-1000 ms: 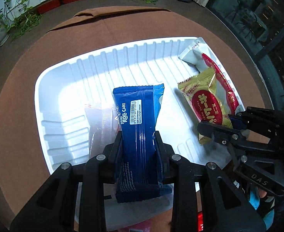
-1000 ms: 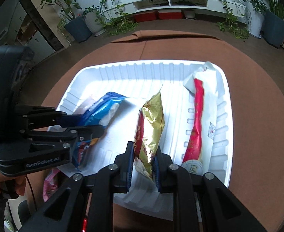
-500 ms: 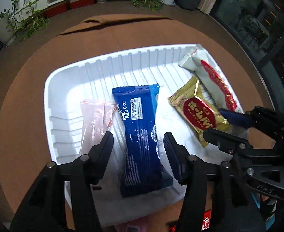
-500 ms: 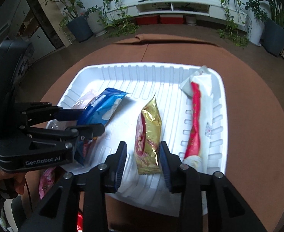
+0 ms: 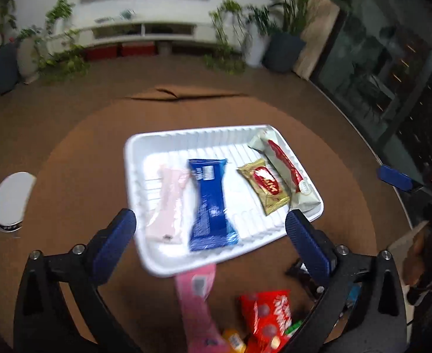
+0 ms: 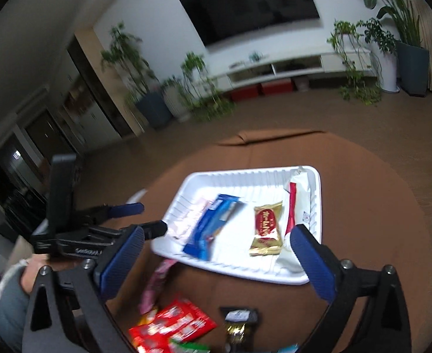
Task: Organize snacks
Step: 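Lift both grippers away from the tray toward the remaining snacks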
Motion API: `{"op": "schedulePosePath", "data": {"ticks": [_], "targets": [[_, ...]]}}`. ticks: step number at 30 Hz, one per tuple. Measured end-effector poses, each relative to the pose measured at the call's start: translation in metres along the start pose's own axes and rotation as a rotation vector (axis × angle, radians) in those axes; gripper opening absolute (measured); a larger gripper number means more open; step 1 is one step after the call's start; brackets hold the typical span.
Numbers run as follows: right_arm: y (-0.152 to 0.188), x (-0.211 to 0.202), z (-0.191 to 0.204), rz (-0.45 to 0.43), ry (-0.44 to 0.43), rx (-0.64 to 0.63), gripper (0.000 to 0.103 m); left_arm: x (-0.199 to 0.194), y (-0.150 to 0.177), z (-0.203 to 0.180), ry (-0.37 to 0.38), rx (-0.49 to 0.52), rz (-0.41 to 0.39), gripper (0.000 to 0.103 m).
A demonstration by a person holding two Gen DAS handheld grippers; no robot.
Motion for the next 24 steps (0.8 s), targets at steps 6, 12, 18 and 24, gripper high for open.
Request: {"op": "schedulePosePath", "data": {"ticks": [6, 12, 18, 24], "targets": [[0.036, -0.041, 0.01, -0.046, 0.017, -0.001, 0.103, -0.054, 0.058, 0.002, 0.061, -0.051, -0.047, 0.103], [0.09, -0.066, 0.003, -0.028, 0.093, 0.029, 0.103, -0.064, 0.131, 0.002, 0.061, -0.152, 0.017, 0.103], [0.136, -0.074, 0.017, 0.016, 0.099, 0.021, 0.101, -0.061, 0.191, -0.018, 0.074, -0.141, 0.074, 0.103], [0.177, -0.067, 0.035, 0.101, 0.068, -0.009, 0.101, -0.073, 0.218, -0.03, 0.077, -0.128, 0.067, 0.103]]}}
Point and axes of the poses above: each gripper's, at about its wrist camera, not at the fingertips, and x roughly the way its jaws point, z to its left, y to its underside, the point moved 7 cm from there along x, roughly the way its jaws point, and after that the axes turned 3 degrees about -y, right-handed, at the moved point
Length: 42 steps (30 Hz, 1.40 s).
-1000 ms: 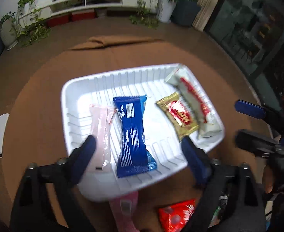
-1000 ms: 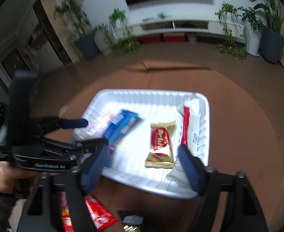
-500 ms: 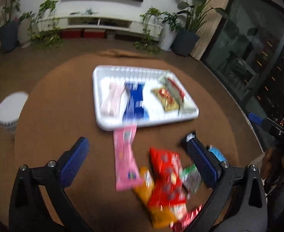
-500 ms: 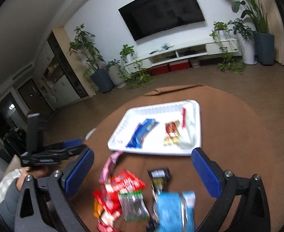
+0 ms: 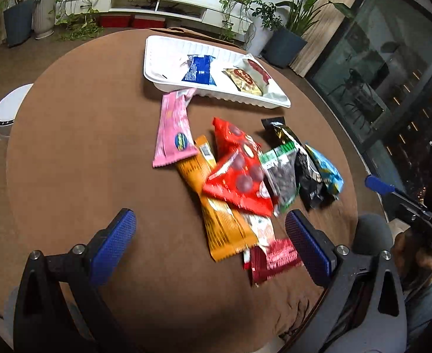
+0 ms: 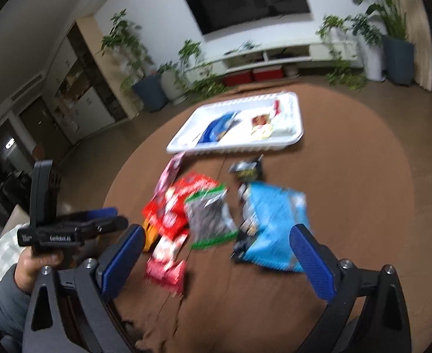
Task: Organize snacks
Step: 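Lift both grippers away from the tray toward the remaining snacks, then grasp the pink snack bar with the left gripper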
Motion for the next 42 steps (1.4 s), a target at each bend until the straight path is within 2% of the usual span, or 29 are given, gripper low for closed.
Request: {"op": "schedulePosePath", "data": {"ticks": [5, 9, 17, 23, 25, 28, 36, 38, 39, 42], "targets": [[0.013, 0.002, -0.005, 0.013, -0.004, 0.06, 0.101, 0.006, 0.019, -0.013, -0.007, 0.049, 0.012, 0.103], [0.021, 0.005, -0.007, 0.023, 0.03, 0.062, 0.101, 0.01, 0.02, -0.022, -0.003, 0.075, 0.014, 0.103], [0.018, 0.0, -0.022, 0.012, 0.076, 0.083, 0.1, 0.004, -0.01, -0.023, -0.026, 0.125, -0.009, 0.103], [0.012, -0.008, -0.036, -0.012, 0.104, 0.1, 0.1, 0.002, -0.047, 0.015, -0.09, 0.05, -0.022, 0.103], [0.011, -0.009, -0.04, -0.014, 0.108, 0.11, 0.1, 0.007, -0.065, 0.031, -0.113, 0.023, -0.004, 0.103], [0.014, -0.006, -0.043, -0.005, 0.105, 0.126, 0.1, 0.024, -0.086, 0.046, -0.109, -0.005, 0.037, 0.103], [0.015, -0.001, -0.042, 0.009, 0.099, 0.122, 0.099, 0.08, -0.121, 0.056, -0.088, -0.006, 0.15, 0.101], [0.015, -0.001, -0.043, 0.009, 0.099, 0.123, 0.099, 0.093, -0.124, 0.059, -0.078, -0.023, 0.175, 0.093], [0.015, -0.001, -0.044, 0.008, 0.101, 0.123, 0.099, 0.097, -0.124, 0.06, -0.072, -0.03, 0.179, 0.084], [0.015, 0.0, -0.047, 0.009, 0.103, 0.129, 0.099, 0.107, -0.123, 0.064, -0.055, -0.049, 0.198, 0.083]]}}
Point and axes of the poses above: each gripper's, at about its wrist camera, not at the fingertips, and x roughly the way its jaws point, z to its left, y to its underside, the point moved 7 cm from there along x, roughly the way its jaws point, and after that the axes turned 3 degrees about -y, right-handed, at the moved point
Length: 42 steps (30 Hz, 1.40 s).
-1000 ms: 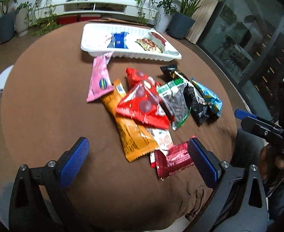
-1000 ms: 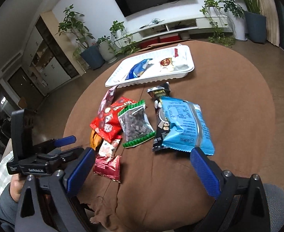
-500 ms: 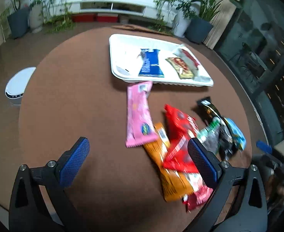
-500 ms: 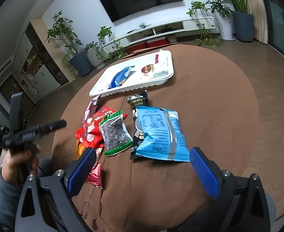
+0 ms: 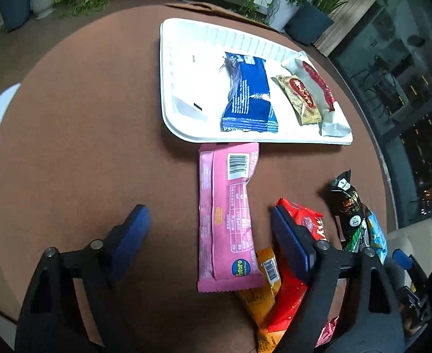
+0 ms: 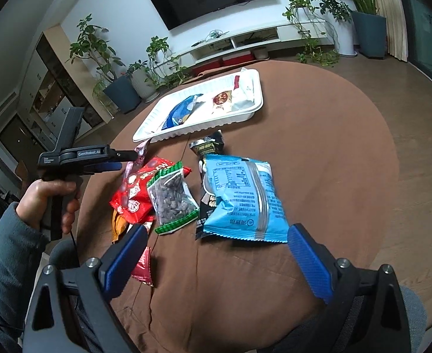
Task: Organize snacks
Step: 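Grasp the pink snack bar with the left gripper, then grasp the light blue chip bag with the right gripper while the left holds the pink bar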
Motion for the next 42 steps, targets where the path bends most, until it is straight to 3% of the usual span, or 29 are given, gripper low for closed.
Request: {"op": "schedulePosePath", "data": {"ticks": [6, 11, 13, 19, 25, 31, 36, 42], "targets": [[-0.001, 0.005, 0.003, 0.007, -0.003, -0.005, 0.097, 0.009, -0.002, -0.006, -0.079, 0.057, 0.003, 0.072], [-0.004, 0.005, 0.005, 0.003, 0.0, -0.016, 0.097, 0.013, -0.001, -0.014, -0.136, 0.12, -0.004, 0.045], [-0.005, 0.005, 0.005, 0.002, 0.003, -0.015, 0.097, 0.014, -0.002, -0.015, -0.159, 0.137, -0.009, 0.03], [-0.015, 0.004, 0.002, -0.009, 0.041, -0.034, 0.096, 0.012, 0.001, -0.013, -0.168, 0.17, -0.022, 0.018], [-0.027, 0.014, -0.006, 0.023, 0.104, -0.041, 0.096, 0.003, 0.014, -0.008, -0.145, 0.171, -0.042, 0.016], [-0.027, 0.032, -0.006, 0.096, 0.198, -0.133, 0.092, -0.014, 0.033, -0.003, -0.113, 0.147, -0.078, 0.016], [-0.028, 0.046, -0.011, 0.157, 0.205, -0.142, 0.084, -0.025, 0.051, -0.002, -0.075, 0.12, -0.086, 0.016], [-0.029, 0.064, -0.021, 0.232, 0.153, -0.115, 0.078, -0.026, 0.069, 0.0, -0.034, 0.089, -0.077, 0.016]]}}
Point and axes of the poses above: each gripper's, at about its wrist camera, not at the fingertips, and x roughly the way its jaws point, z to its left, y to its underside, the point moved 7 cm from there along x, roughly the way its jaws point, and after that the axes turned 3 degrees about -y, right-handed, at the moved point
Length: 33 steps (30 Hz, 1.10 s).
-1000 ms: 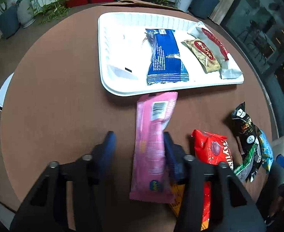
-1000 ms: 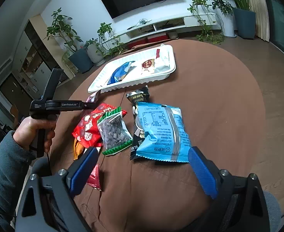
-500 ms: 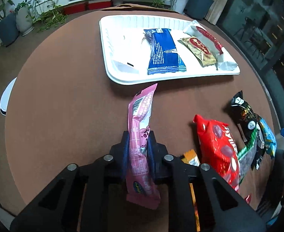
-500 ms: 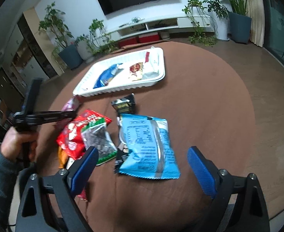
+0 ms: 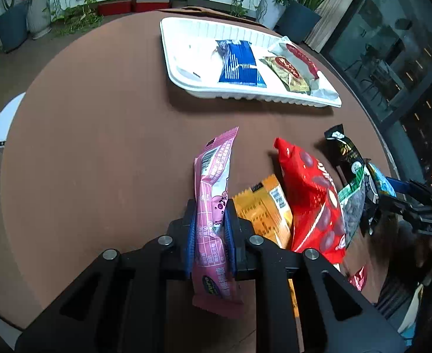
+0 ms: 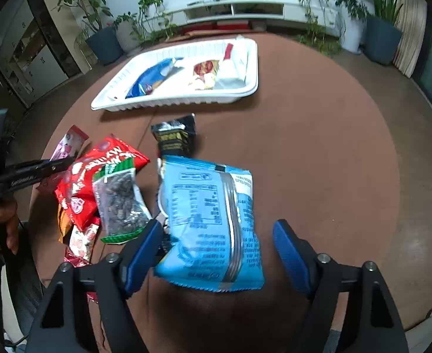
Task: Organize snacks
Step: 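Grasp the light blue chip bag with the right gripper while the left holds the pink bar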
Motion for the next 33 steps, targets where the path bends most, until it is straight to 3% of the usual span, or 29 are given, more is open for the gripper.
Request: {"op": "schedulePosePath", "data": {"ticks": [5, 15, 24, 33], "targets": [[-0.001, 0.008, -0.007, 0.034, -0.095, 0.061, 0.074, 0.0, 0.004, -0.001, 0.02, -0.003, 0.006, 0.016], [-0.002, 0.011, -0.006, 0.035, -0.168, 0.08, 0.061, 0.0, 0.003, -0.003, 0.022, 0.002, 0.006, 0.015], [-0.003, 0.006, -0.007, 0.013, -0.175, 0.092, 0.046, -0.002, 0.005, -0.003, 0.027, -0.001, 0.001, 0.015], [-0.002, -0.006, -0.016, -0.037, -0.177, 0.145, 0.042, -0.008, 0.01, 0.001, 0.033, -0.013, -0.015, 0.015]]}}
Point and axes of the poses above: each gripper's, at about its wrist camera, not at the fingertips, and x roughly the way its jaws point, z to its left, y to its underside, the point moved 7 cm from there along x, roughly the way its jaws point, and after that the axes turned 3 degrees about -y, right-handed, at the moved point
